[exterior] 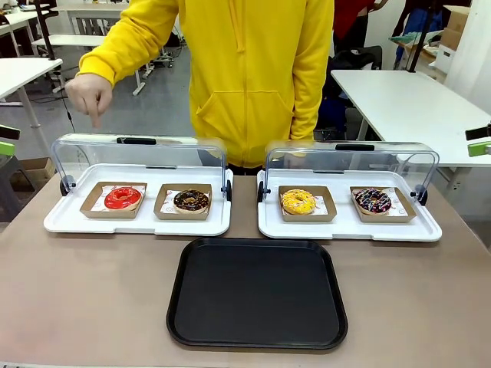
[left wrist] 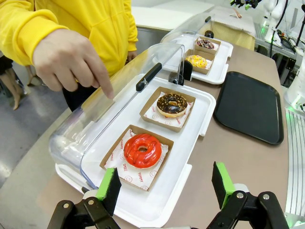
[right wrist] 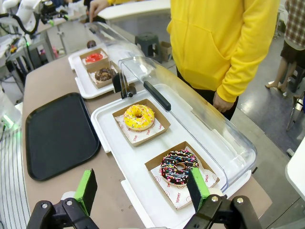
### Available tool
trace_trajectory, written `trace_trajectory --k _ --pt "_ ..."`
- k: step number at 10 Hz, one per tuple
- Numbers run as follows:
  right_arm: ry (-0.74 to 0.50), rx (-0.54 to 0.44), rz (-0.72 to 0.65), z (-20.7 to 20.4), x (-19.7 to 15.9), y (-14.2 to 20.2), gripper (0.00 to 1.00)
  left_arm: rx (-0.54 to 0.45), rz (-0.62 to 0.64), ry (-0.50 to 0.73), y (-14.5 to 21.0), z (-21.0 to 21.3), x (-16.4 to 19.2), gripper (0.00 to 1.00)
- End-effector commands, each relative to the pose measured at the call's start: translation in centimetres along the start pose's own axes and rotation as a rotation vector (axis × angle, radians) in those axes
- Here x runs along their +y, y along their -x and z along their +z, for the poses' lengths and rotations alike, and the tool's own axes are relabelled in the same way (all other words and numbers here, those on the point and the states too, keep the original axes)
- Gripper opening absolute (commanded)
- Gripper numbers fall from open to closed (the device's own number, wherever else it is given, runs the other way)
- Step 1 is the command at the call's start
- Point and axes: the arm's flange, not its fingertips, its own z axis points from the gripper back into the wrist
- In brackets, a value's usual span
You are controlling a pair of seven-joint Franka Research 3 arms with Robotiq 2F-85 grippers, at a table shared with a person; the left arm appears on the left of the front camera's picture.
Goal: Move the first donut from the left to the tray.
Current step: Pick up the Paper togo box containing the Donut indicated by the person and place it on the Handle tray.
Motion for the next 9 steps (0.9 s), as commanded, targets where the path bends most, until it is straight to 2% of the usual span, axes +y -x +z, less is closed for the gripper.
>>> trace_trajectory --k 1,9 --pt "0.000 -0.029 0.007 -0.07 -0.17 -0.22 1.00 -0.023 -0.007 0.001 -0.19 0.02 0.01 1.00" --pt "0.000 -0.029 0.007 -0.07 -0.17 -0.22 1.00 -0.023 -0.007 0.001 -0.19 0.02 0.01 1.00"
